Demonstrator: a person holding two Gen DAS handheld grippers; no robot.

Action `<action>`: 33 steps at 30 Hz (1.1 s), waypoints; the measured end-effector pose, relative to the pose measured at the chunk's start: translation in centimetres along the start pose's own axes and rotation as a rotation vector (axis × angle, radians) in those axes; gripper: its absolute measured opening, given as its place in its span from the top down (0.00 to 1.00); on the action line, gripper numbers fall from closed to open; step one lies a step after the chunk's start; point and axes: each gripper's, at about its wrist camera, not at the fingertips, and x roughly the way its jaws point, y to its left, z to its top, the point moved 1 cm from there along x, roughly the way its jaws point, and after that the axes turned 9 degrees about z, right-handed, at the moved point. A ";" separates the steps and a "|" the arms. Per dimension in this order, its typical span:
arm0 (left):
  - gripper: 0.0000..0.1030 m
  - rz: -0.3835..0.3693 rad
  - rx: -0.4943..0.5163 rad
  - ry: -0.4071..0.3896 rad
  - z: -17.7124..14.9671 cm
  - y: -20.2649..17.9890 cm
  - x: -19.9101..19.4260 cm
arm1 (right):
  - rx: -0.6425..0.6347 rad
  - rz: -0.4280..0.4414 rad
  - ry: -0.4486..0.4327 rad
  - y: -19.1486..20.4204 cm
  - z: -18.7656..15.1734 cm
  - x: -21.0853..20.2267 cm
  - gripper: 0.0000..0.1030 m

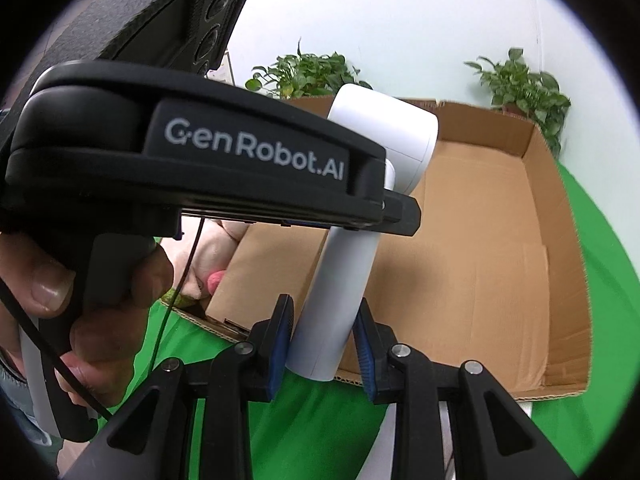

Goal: Organize objects
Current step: 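Lower the hair dryer into the tray beside the brown box with both grippers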

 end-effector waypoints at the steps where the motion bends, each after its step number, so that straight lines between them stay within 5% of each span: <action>1: 0.72 0.004 -0.004 0.007 0.1 0.2 0.5 | 0.008 0.003 0.004 -0.2 0.0 0.3 0.72; 13: 0.72 0.119 -0.005 0.147 0.6 1.6 7.3 | 0.153 0.060 0.089 -4.1 -0.9 4.3 0.73; 20: 0.65 0.136 -0.024 0.171 0.1 1.9 6.8 | 0.176 0.075 0.095 -5.2 -1.0 4.8 0.75; 33: 0.65 0.173 -0.041 0.021 -1.0 5.0 -0.7 | 0.183 -0.033 0.171 -5.5 -1.3 7.1 0.78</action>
